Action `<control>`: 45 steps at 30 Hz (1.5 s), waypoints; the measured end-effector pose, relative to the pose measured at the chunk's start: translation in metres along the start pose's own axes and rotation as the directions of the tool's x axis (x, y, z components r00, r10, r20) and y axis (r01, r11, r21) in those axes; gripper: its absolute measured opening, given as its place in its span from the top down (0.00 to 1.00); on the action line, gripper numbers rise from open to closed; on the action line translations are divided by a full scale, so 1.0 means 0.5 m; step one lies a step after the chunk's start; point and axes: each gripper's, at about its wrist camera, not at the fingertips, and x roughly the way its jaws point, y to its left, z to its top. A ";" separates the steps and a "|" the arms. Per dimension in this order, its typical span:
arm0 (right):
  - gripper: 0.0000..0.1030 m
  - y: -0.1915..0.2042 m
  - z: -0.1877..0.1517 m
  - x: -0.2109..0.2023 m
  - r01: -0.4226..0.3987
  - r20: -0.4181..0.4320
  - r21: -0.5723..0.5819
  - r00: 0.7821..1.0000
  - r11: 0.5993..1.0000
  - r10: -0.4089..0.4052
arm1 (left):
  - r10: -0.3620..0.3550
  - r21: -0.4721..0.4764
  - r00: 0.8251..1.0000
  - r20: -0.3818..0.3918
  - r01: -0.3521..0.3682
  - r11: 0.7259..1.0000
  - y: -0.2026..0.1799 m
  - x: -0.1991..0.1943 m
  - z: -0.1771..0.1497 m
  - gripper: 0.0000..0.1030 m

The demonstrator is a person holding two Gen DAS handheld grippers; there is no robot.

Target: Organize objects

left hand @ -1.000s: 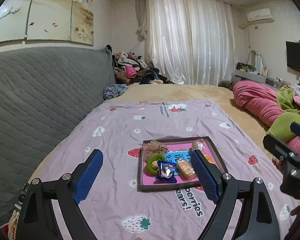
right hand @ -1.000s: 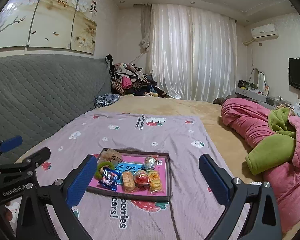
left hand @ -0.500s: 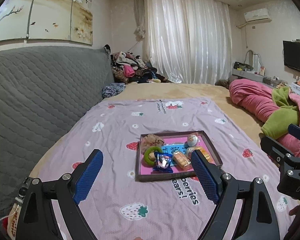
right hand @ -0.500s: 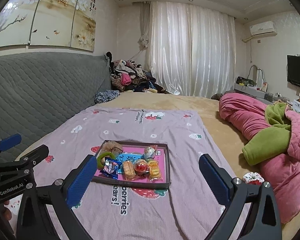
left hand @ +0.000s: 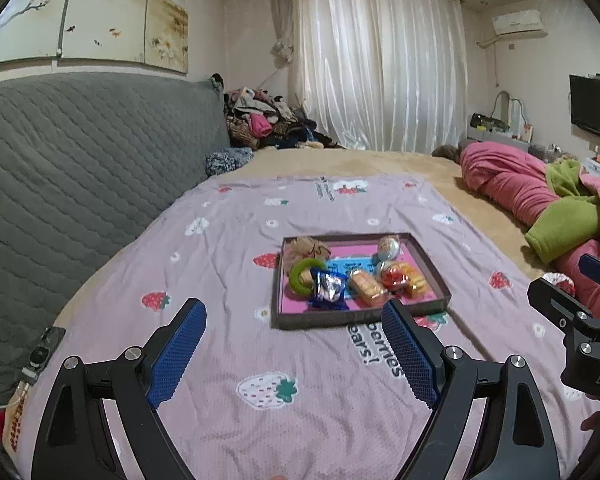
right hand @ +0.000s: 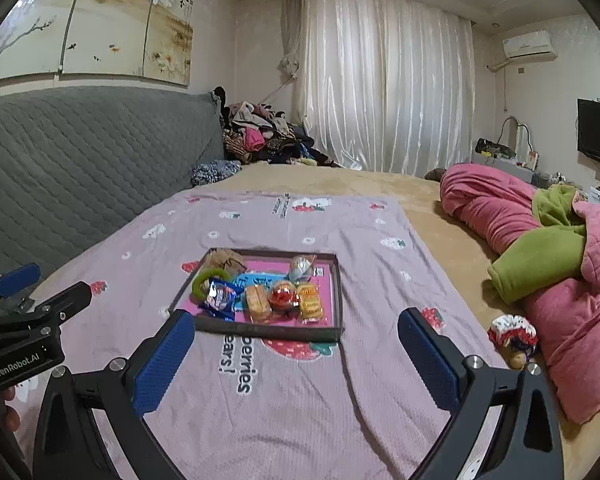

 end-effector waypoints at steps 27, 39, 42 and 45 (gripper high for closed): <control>0.00 -0.028 -0.152 0.077 0.023 -0.077 0.001 0.997 1.000 -0.023 | -0.046 -0.035 0.995 -0.093 0.043 0.998 0.006 0.106 -0.143 0.13; 0.00 -0.043 -0.186 0.100 0.031 -0.104 0.018 0.994 0.999 -0.029 | -0.039 -0.036 0.993 -0.111 0.036 0.999 0.010 0.127 -0.169 0.13; 0.00 -0.044 -0.190 0.105 0.034 -0.107 0.016 0.994 0.999 -0.032 | -0.039 -0.041 0.993 -0.112 0.034 0.999 0.010 0.133 -0.175 0.13; 0.00 -0.044 -0.193 0.106 0.035 -0.112 0.015 0.993 0.999 -0.033 | -0.030 -0.040 0.994 -0.109 0.026 0.999 0.013 0.137 -0.180 0.13</control>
